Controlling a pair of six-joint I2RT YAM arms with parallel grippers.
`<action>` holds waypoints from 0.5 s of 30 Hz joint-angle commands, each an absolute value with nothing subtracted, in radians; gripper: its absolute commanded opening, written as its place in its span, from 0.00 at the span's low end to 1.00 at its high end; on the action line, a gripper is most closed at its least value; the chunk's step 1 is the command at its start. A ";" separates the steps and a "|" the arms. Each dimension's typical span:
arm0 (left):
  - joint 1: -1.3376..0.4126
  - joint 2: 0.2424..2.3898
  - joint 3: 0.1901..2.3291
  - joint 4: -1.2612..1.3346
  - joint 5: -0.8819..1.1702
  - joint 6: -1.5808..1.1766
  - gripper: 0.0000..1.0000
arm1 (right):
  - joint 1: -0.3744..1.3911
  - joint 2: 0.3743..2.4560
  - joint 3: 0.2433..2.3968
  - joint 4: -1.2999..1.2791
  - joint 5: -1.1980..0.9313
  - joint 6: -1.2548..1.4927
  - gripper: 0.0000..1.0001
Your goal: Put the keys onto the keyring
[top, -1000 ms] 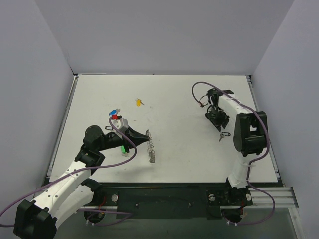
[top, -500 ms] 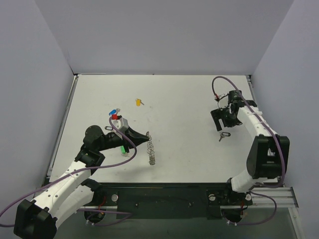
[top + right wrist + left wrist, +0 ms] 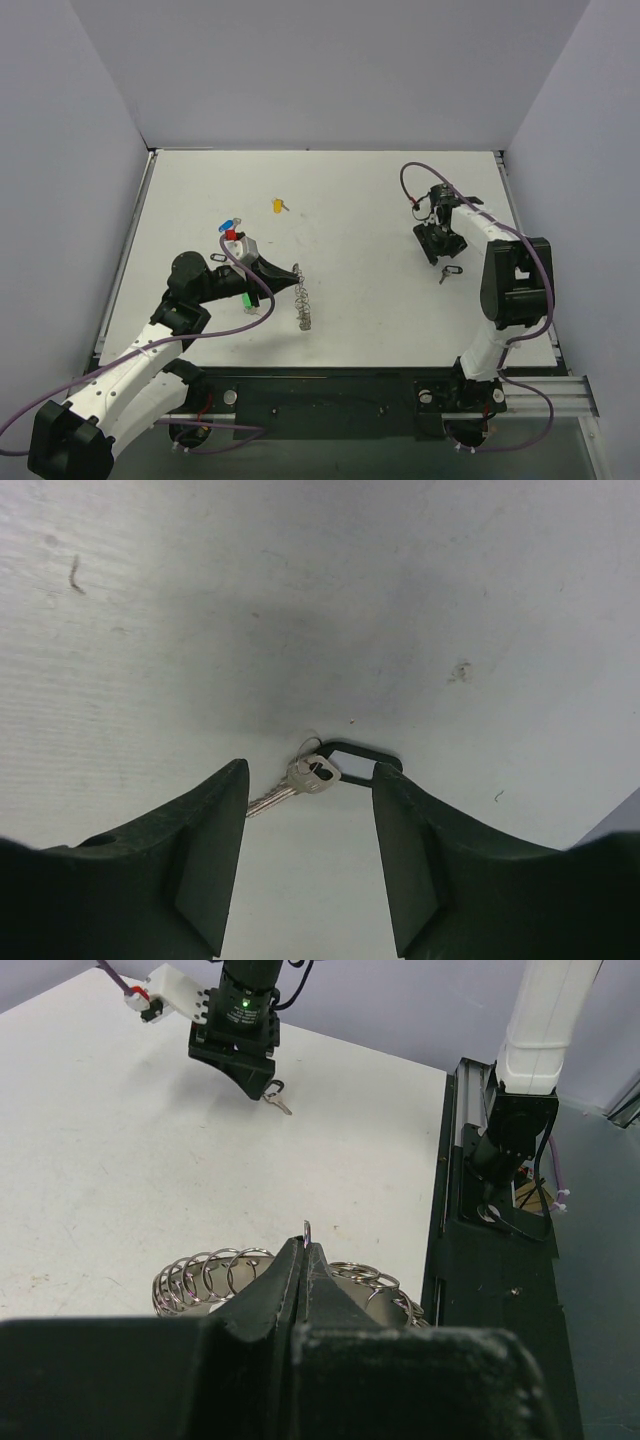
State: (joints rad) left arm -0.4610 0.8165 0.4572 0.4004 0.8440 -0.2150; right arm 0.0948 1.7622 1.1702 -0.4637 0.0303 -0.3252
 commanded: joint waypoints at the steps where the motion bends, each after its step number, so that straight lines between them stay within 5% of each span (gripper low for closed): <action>1: -0.453 0.807 0.514 0.439 0.848 -0.199 0.00 | 0.097 1.795 1.204 -0.537 0.115 -0.334 0.47; 15: -0.453 0.811 0.517 0.442 0.853 -0.202 0.00 | 0.104 1.858 1.219 -0.557 0.118 -0.348 0.33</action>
State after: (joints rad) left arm -0.4610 0.8165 0.4576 0.3996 0.8444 -0.2138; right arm 0.0990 1.8542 1.1866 -0.5056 0.0906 -0.3412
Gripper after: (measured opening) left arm 0.018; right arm 0.334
